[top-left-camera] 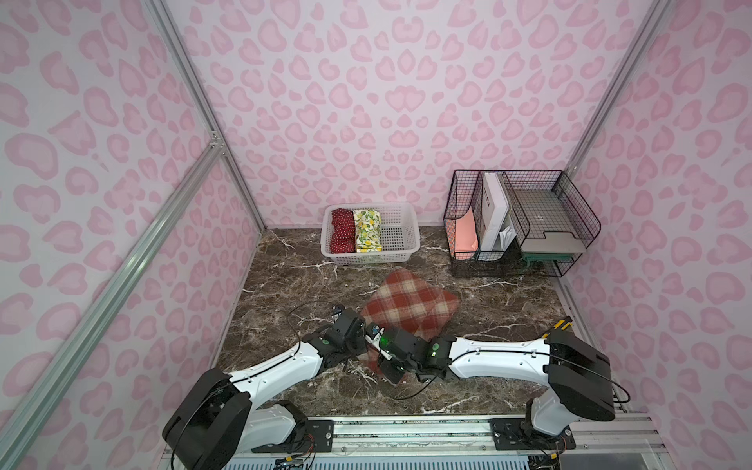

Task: Roll up the skirts
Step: Roll the skirt at the center of the board.

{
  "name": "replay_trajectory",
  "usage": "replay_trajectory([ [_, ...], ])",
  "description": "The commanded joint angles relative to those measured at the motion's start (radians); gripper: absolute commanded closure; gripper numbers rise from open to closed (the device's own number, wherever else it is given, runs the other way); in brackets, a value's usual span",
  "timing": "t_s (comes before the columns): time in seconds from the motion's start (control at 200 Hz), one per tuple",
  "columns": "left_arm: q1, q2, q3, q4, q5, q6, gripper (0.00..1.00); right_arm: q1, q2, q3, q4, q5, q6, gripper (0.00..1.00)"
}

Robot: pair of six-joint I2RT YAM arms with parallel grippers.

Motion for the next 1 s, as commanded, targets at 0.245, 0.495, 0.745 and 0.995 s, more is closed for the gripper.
replay_trajectory([
  [0.245, -0.001, 0.005, -0.013, -0.031, -0.005, 0.003, 1.0, -0.01, 0.058, -0.062, 0.05, -0.006, -0.018, 0.54],
  [0.495, -0.001, 0.022, -0.012, -0.02, -0.004, 0.009, 1.0, 0.023, 0.093, -0.097, 0.054, 0.014, -0.057, 0.39],
  [0.745, -0.001, 0.055, 0.002, -0.012, -0.005, 0.021, 1.0, 0.087, 0.141, -0.123, -0.001, 0.092, -0.017, 0.39],
  [0.995, 0.0, 0.055, 0.011, -0.012, 0.001, 0.015, 1.0, 0.117, 0.191, -0.118, -0.048, 0.142, -0.012, 0.42],
])
